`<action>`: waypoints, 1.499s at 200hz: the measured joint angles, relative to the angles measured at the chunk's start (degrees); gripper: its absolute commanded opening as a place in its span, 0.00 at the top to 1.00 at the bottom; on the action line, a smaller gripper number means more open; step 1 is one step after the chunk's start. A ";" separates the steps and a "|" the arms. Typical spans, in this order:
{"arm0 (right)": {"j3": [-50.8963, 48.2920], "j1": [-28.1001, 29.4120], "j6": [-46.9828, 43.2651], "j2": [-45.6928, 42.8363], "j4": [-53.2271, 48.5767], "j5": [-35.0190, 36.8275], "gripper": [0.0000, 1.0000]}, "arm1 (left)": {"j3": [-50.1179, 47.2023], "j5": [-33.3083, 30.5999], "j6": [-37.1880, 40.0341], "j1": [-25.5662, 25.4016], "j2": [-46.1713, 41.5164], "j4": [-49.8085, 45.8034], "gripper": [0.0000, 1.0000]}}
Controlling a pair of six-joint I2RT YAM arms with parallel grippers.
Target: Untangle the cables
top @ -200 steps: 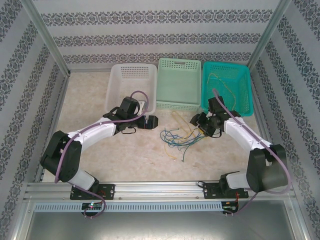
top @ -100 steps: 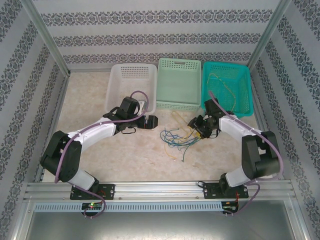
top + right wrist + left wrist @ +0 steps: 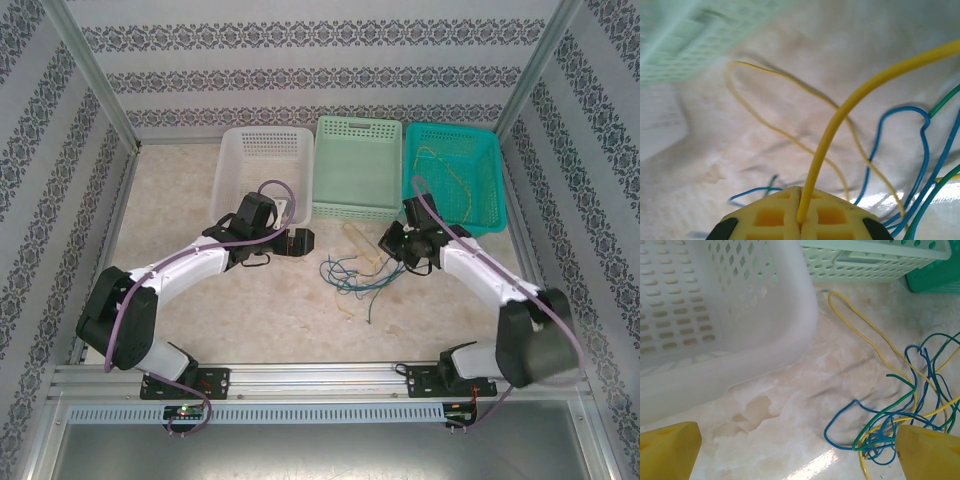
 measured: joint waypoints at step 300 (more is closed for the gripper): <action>16.76 20.13 -17.75 -10.84 0.35 21.46 1.00 | 14.43 11.26 7.43 -11.26 8.20 13.79 0.72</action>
